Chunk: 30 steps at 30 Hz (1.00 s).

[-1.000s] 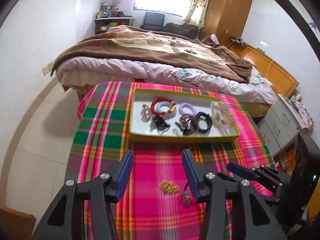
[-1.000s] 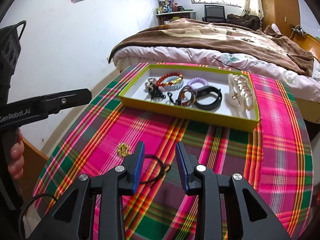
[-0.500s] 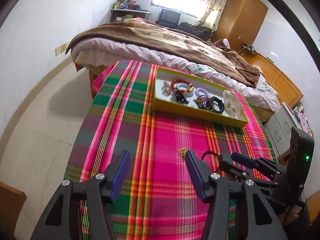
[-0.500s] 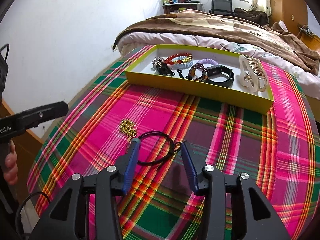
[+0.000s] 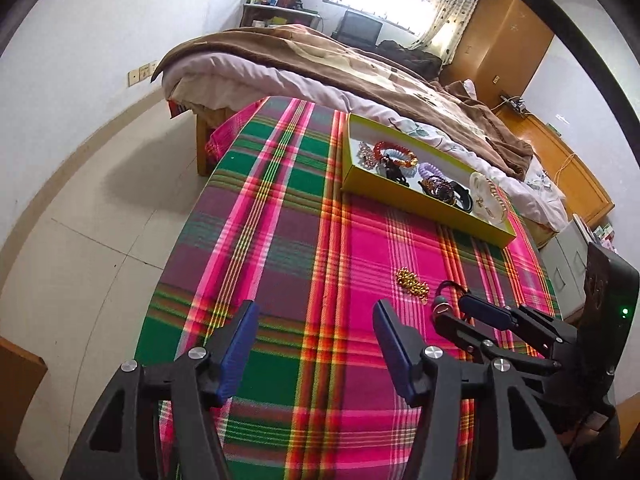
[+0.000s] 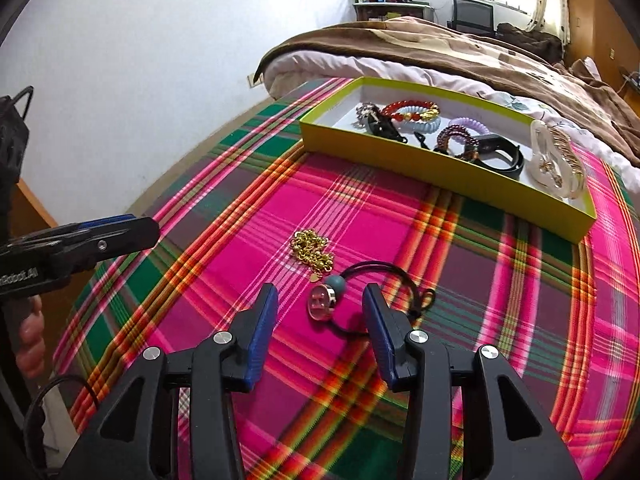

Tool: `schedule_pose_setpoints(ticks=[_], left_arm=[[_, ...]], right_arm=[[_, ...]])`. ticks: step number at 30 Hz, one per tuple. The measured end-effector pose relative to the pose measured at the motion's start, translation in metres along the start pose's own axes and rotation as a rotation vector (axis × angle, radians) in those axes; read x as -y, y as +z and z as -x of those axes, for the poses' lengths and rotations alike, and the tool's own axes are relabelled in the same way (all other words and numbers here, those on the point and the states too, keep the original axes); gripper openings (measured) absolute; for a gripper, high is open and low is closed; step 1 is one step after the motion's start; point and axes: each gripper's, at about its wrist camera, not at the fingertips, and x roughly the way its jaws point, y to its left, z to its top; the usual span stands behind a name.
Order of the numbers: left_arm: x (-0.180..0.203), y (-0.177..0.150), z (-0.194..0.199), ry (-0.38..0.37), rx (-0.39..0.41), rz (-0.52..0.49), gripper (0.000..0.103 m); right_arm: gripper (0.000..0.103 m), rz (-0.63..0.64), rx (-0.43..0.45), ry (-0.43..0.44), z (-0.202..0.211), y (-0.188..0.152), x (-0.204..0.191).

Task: Organize jewelry
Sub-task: 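Grasp the black cord bracelet with teal bead with the right gripper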

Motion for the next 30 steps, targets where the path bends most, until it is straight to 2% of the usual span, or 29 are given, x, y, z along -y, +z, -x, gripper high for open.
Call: schedule_pose_setpoints(ticks=[9,13,16,21,30], left_arm=[[0.008,-0.002,0.003,-0.004,0.001,-0.021,0.059],[0.015,-0.002,0.002,0.001,0.001,-0.035,0.059],[0.021,-0.002,0.002,0.009,0.0,-0.044,0.059],[0.032,-0.002,0.002,0.02,0.001,-0.071,0.06],[0.052,0.001,-0.007,0.027,-0.012,-0.125,0.062]], right_arm=[[0.043,0.0,0.005,-0.037,-0.006,-0.003,0.0],[0.022,-0.001,0.013,-0.08,-0.005,-0.005,0.003],[0.012,-0.017,0.015,-0.076,-0.002,-0.007,0.008],[0.012,-0.029,0.04,-0.071,0.009,-0.009,0.015],[0.012,-0.088,0.133,-0.081,0.052,-0.014,0.046]])
